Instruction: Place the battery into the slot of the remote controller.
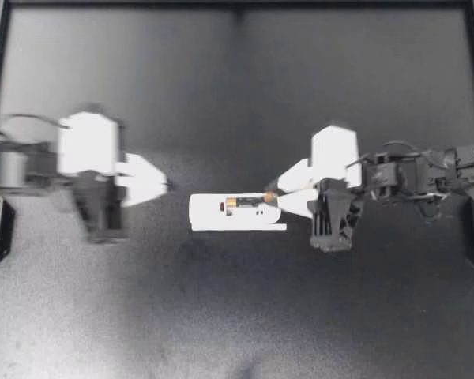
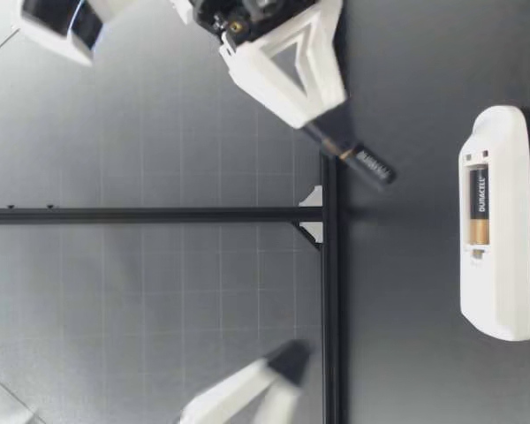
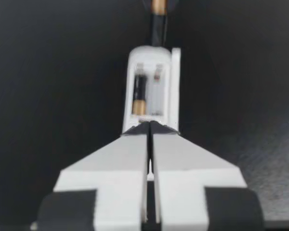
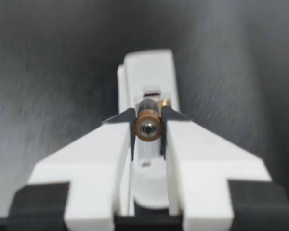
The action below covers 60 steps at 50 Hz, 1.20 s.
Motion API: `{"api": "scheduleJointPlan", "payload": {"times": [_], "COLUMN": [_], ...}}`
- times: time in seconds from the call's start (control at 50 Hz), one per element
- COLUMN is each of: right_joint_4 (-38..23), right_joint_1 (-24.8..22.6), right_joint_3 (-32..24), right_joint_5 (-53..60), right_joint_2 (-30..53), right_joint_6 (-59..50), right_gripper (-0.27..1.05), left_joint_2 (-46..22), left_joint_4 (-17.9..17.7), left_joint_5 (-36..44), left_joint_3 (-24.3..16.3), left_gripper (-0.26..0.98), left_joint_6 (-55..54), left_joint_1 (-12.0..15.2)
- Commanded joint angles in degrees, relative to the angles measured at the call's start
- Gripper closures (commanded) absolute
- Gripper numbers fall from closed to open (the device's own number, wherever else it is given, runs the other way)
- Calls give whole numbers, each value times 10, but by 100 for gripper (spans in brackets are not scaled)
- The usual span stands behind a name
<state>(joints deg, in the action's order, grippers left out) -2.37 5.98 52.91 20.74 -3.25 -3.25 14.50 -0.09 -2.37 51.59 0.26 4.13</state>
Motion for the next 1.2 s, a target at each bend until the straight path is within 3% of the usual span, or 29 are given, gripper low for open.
{"api": "scheduleJointPlan", "payload": {"times": [0.0,0.36,1.18], "right_joint_4": [2,2,2], "right_joint_1": [7,7,-1], "right_joint_3": [-4,-32,-48], "right_joint_5": [54,54,33], "right_joint_2": [12,83,123], "right_joint_6": [1,4,-4], "right_gripper": [81,80,80], "left_joint_2": [-48,-149,-207], "left_joint_4": [2,0,-23], "left_joint_5": [-14,-38,-27], "left_joint_3": [-43,-91,-88], "left_gripper": [91,91,91], "left_joint_6": [3,-2,-4], "left_joint_1": [5,5,-1]}}
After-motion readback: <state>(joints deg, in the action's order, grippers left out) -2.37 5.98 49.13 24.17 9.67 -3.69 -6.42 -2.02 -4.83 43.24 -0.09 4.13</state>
